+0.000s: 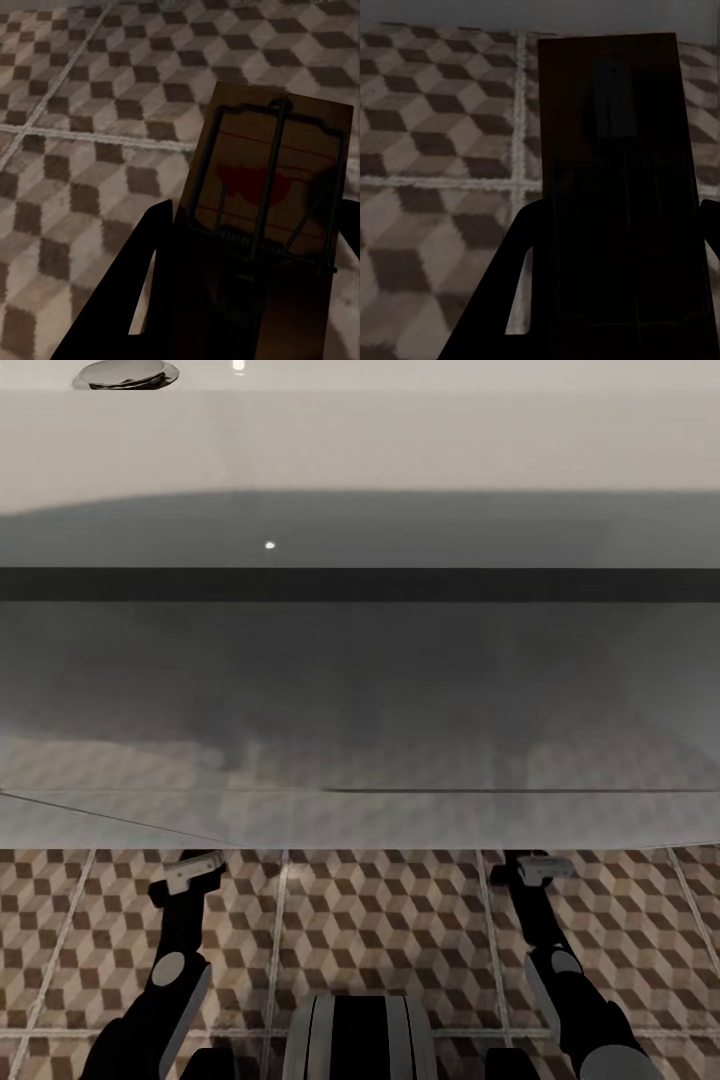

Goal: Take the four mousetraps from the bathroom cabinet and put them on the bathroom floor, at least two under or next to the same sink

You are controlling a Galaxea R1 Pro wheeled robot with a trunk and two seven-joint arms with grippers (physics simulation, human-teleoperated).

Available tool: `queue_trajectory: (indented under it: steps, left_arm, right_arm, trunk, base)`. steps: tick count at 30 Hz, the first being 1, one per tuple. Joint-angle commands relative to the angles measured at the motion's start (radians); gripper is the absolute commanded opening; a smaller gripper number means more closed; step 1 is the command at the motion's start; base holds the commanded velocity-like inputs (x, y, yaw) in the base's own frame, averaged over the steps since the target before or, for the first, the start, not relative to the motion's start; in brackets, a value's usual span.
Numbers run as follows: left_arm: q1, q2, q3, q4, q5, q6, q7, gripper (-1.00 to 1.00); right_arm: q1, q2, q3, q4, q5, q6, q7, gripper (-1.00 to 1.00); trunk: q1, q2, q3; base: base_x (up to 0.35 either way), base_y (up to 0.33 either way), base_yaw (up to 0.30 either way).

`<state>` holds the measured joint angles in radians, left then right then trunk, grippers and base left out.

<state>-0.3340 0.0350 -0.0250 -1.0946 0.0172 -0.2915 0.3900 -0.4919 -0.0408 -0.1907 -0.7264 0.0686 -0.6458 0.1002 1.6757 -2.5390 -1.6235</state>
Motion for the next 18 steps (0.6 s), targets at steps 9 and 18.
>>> queue_trajectory:
  steps: [9,18]
  left_arm:
    - [0.0,-0.014,-0.001,0.001,-0.036,-0.002,0.006,-1.0]
    - [0.0,-0.011,-0.001,0.008,-0.035,-0.002,0.004,-1.0]
  right_arm:
    - [-0.001,0.001,-0.007,-0.02,0.005,-0.002,0.009,-1.0]
    - [-0.001,0.001,-0.007,-0.019,0.005,0.001,0.009,-1.0]
  trunk:
    - [0.0,0.0,0.0]
    - [0.0,0.0,0.0]
  base:
    - [0.0,0.0,0.0]
    - [0.0,0.0,0.0]
